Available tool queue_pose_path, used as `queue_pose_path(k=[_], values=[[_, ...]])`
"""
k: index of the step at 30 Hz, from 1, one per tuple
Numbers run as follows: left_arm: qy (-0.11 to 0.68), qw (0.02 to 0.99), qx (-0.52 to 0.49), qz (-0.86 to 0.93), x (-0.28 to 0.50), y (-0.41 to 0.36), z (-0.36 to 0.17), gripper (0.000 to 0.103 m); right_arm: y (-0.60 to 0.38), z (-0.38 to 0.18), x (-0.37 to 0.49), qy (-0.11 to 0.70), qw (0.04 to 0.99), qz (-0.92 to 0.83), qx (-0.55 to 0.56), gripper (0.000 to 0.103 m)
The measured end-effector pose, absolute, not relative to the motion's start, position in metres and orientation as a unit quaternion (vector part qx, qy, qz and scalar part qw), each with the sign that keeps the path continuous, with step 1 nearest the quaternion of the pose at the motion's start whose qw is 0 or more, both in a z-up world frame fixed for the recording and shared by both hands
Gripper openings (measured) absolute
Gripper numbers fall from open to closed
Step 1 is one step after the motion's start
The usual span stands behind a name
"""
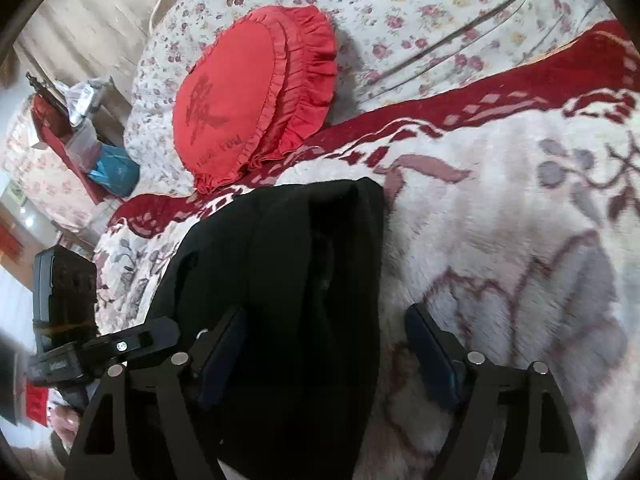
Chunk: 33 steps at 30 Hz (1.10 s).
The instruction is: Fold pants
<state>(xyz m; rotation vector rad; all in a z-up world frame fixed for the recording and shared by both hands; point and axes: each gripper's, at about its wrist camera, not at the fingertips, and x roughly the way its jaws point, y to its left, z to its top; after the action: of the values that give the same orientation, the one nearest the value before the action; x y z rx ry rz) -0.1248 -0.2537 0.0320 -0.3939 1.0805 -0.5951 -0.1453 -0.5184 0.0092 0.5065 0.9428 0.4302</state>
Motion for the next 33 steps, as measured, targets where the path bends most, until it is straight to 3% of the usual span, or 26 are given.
queue_pose_path(k=[2,4,6,7,14,17,20,33], values=[[0.506,0.792,-0.183,-0.288,-0.121,-0.259,0.033,0.098,-0.514,0.012,-0.143,0.436,0.838,0.226,0.236,0.052],[0.505,0.786,-0.192,-0.301,-0.117,-0.259,0.037,0.084,-0.509,0.018,-0.143,0.430,0.840,0.236,0.233,0.036],[0.502,0.787,-0.192,-0.304,-0.113,-0.255,0.044,0.066,-0.502,0.029,-0.144,0.422,0.848,0.238,0.215,0.032],[0.498,0.788,-0.193,-0.306,-0.110,-0.252,0.050,0.063,-0.500,0.037,-0.144,0.415,0.851,0.240,0.213,0.029],[0.471,0.825,-0.169,-0.264,-0.071,-0.221,0.084,0.061,-0.481,0.077,-0.104,0.365,0.865,0.271,0.212,0.028],[0.499,0.828,-0.143,-0.215,-0.052,-0.216,0.064,0.061,-0.468,0.059,-0.075,0.389,0.866,0.244,0.199,0.030],[0.519,0.819,-0.146,-0.194,-0.046,-0.206,0.049,0.069,-0.461,0.033,-0.057,0.438,0.862,0.197,0.162,0.040],[0.460,0.880,-0.029,-0.116,-0.069,-0.237,0.073,0.070,-0.454,0.099,-0.102,0.374,0.892,0.230,0.105,0.040]])
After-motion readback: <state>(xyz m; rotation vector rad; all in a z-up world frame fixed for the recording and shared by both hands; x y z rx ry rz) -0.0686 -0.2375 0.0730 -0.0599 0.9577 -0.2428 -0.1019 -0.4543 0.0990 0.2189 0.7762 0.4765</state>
